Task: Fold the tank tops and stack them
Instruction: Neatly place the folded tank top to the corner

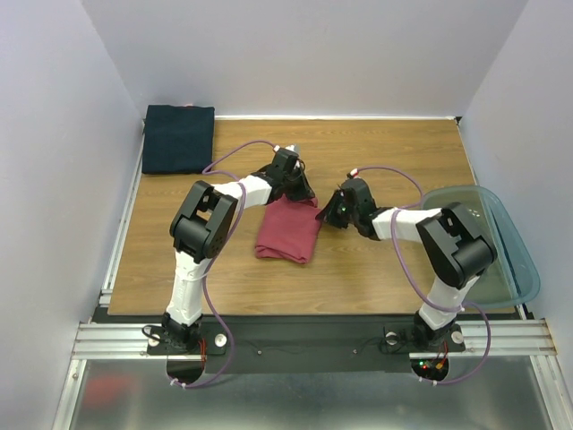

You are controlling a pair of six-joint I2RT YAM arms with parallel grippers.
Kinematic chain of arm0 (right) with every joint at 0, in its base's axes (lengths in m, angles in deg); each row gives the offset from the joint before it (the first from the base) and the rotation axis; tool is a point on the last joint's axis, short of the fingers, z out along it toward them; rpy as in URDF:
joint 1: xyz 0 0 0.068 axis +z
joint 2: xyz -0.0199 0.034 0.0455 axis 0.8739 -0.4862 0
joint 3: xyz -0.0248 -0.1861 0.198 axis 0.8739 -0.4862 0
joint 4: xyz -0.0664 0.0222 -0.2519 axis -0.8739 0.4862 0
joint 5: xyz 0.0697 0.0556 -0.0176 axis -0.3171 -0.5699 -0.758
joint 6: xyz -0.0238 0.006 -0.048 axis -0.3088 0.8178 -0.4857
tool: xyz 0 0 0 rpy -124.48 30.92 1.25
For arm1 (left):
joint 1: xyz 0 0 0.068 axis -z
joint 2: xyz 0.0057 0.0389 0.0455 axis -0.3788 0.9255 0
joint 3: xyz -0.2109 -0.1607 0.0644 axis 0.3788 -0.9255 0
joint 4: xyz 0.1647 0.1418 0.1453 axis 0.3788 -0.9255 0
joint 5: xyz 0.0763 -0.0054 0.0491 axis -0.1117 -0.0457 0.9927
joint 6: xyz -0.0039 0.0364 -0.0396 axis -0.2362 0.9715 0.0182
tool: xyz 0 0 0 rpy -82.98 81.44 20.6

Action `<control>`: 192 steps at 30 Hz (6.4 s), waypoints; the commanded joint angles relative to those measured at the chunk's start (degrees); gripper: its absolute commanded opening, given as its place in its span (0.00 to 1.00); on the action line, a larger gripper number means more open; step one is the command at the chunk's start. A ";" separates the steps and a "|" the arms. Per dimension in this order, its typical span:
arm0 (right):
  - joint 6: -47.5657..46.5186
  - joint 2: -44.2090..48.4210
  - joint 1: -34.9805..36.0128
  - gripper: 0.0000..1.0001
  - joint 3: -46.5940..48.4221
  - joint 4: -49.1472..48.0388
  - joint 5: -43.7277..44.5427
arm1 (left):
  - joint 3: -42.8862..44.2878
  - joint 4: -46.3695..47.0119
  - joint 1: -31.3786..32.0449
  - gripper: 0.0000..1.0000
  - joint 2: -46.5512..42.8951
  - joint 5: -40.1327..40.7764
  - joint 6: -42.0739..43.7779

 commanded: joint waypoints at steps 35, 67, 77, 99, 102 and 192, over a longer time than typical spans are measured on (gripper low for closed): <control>-15.64 -0.26 2.72 0.08 11.38 0.95 8.80 | 7.71 -5.16 -0.91 0.00 0.52 -5.48 4.80; -22.85 2.12 2.80 0.08 15.33 -0.64 2.56 | 20.01 -16.93 -6.36 0.00 0.16 1.46 11.83; -23.82 -3.24 2.80 0.07 19.46 -0.64 3.53 | 20.90 -20.63 -6.36 0.00 5.18 -0.56 16.49; -26.98 -12.92 1.05 0.27 25.71 -0.72 11.52 | 14.75 -12.55 -9.61 0.34 -6.93 0.22 12.72; -27.86 -12.83 0.43 0.50 26.06 -0.46 12.75 | 10.02 -11.58 -9.79 0.34 -11.41 5.39 10.53; -14.76 0.53 6.85 0.34 2.94 13.08 5.81 | -39.66 12.42 -8.47 0.52 -20.05 -0.21 -5.30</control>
